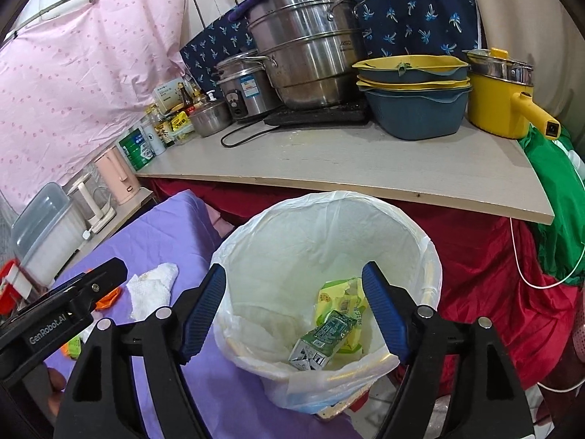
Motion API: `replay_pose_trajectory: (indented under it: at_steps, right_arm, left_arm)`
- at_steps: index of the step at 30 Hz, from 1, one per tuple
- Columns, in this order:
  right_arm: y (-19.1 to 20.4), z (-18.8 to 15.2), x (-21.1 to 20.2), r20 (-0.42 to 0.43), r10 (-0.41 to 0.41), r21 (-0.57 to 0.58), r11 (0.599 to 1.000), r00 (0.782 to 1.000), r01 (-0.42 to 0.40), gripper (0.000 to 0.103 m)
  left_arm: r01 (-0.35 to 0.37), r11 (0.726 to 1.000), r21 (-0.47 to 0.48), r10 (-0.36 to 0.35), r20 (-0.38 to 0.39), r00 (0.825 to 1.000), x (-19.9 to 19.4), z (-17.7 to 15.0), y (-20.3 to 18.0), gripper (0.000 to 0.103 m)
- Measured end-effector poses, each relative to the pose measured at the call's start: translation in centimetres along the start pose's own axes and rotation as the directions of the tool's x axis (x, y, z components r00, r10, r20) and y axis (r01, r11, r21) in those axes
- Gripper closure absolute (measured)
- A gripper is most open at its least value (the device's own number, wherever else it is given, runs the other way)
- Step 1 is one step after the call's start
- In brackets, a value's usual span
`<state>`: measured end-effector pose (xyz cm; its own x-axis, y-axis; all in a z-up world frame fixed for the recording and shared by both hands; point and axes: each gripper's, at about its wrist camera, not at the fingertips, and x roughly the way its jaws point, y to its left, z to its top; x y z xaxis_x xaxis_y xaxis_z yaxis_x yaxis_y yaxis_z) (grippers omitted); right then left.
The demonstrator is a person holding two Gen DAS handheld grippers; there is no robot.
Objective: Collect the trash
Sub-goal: 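Move both open grippers back over the table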
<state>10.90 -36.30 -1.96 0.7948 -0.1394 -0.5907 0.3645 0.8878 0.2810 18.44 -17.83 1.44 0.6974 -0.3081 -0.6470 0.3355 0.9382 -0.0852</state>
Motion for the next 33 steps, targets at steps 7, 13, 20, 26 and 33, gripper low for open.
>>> replay_pose_trajectory:
  at_steps: [7, 13, 20, 26, 33]
  right_arm:
    - [1.3, -1.1, -1.9, 0.0, 0.016, -0.005, 1.0, 1.0, -0.016, 0.028]
    - [2.9, -2.3, -3.5, 0.001, 0.022, -0.023, 0.999, 1.0, -0.022, 0.023]
    - [5.2, -3.8, -4.6, -0.02, 0.048, -0.06, 0.997, 0.999, -0.049, 0.021]
    - [7.3, -5.4, -5.3, -0.037, 0.062, -0.086, 0.994, 0.997, -0.065, 0.019]
    - [9.9, -7.6, -5.3, -0.084, 0.098, -0.107, 0.989, 0.992, -0.107, 0.019]
  left_arm:
    - [-0.022, 1.0, -0.006, 0.022, 0.01, 1.0, -2.1, -0.9, 1.4, 0.033]
    - [-0.046, 0.999, -0.02, 0.047, 0.009, 0.999, -3.8, -2.0, 3.2, 0.033]
    - [-0.082, 0.995, -0.047, 0.082, 0.0, 0.997, -5.4, -3.5, 5.7, 0.033]
    - [-0.119, 0.99, -0.081, 0.118, -0.019, 0.993, -6.5, -5.1, 8.4, 0.031]
    - [-0.184, 0.974, -0.13, 0.178, -0.05, 0.983, -7.3, -7.4, 12.8, 0.03]
